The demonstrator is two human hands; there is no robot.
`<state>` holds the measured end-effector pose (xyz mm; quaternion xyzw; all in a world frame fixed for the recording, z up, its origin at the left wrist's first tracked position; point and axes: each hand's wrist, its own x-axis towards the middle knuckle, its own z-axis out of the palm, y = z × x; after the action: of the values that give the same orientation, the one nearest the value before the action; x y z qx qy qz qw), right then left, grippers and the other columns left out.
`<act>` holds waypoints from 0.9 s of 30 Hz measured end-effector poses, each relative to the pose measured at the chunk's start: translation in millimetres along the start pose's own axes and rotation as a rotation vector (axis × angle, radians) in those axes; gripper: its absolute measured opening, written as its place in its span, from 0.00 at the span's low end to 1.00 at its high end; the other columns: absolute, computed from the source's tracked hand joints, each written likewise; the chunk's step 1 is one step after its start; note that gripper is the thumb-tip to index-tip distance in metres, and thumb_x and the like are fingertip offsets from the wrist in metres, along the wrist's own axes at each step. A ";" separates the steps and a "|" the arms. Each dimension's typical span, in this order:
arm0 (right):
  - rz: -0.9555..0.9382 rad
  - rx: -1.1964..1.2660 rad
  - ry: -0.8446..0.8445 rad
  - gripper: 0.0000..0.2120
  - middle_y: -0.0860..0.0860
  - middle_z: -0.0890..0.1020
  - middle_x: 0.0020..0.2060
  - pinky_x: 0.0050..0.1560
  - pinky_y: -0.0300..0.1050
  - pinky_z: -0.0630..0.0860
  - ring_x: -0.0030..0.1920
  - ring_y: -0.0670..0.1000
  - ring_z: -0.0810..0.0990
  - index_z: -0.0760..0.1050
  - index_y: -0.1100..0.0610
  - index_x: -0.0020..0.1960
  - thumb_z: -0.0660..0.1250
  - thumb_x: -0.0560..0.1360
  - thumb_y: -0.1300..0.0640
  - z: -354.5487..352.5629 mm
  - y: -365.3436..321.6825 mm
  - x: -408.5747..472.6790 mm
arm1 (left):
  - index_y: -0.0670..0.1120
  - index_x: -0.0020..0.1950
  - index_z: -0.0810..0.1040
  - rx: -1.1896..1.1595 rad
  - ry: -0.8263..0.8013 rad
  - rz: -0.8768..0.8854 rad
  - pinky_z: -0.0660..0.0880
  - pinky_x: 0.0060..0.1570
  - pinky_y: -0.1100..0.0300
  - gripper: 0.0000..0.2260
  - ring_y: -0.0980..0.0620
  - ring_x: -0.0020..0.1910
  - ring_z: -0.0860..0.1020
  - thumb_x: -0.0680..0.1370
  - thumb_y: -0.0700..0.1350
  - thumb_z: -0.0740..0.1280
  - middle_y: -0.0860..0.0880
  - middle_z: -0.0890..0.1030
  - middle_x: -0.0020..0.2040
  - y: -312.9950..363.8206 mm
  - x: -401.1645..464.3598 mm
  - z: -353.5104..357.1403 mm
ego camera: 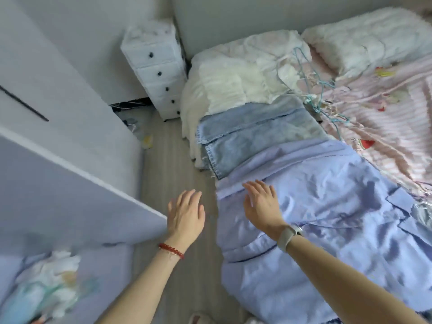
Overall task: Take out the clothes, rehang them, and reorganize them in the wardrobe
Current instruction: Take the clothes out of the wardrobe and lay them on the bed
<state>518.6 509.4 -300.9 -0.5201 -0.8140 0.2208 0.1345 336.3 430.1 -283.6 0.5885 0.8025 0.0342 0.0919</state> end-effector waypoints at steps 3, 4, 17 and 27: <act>-0.229 -0.074 -0.128 0.17 0.51 0.73 0.63 0.67 0.50 0.58 0.66 0.52 0.66 0.69 0.55 0.65 0.56 0.77 0.56 32.4 -88.1 2.1 | 0.49 0.67 0.70 0.026 0.072 -0.208 0.54 0.68 0.49 0.17 0.52 0.68 0.65 0.78 0.46 0.58 0.51 0.69 0.68 -91.9 -56.7 -24.0; -0.294 -0.093 -0.165 0.17 0.51 0.73 0.62 0.67 0.49 0.58 0.66 0.52 0.66 0.69 0.54 0.65 0.56 0.76 0.56 44.0 -118.7 -1.0 | 0.49 0.67 0.70 0.036 0.098 -0.279 0.54 0.68 0.48 0.17 0.51 0.68 0.66 0.78 0.46 0.59 0.51 0.70 0.68 -122.2 -78.8 -31.3; -1.062 0.065 -0.439 0.18 0.50 0.71 0.66 0.66 0.44 0.60 0.68 0.51 0.66 0.68 0.54 0.67 0.56 0.77 0.56 161.1 -496.7 -121.0 | 0.41 0.56 0.80 0.160 0.683 -0.968 0.71 0.57 0.42 0.15 0.44 0.56 0.78 0.71 0.42 0.65 0.42 0.80 0.55 -361.0 -365.3 -145.5; -1.174 0.516 -0.872 0.14 0.51 0.80 0.54 0.53 0.32 0.66 0.56 0.52 0.76 0.76 0.59 0.58 0.56 0.76 0.65 185.9 -705.7 -236.9 | 0.43 0.62 0.75 0.381 0.978 -1.275 0.63 0.58 0.46 0.15 0.42 0.63 0.71 0.75 0.41 0.65 0.43 0.74 0.63 -426.5 -509.6 -219.0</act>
<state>-20.2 -1.2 -107.0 0.1781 -0.8585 0.4808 0.0136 43.0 -172.9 -83.7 -0.0558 0.9239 0.0910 -0.3674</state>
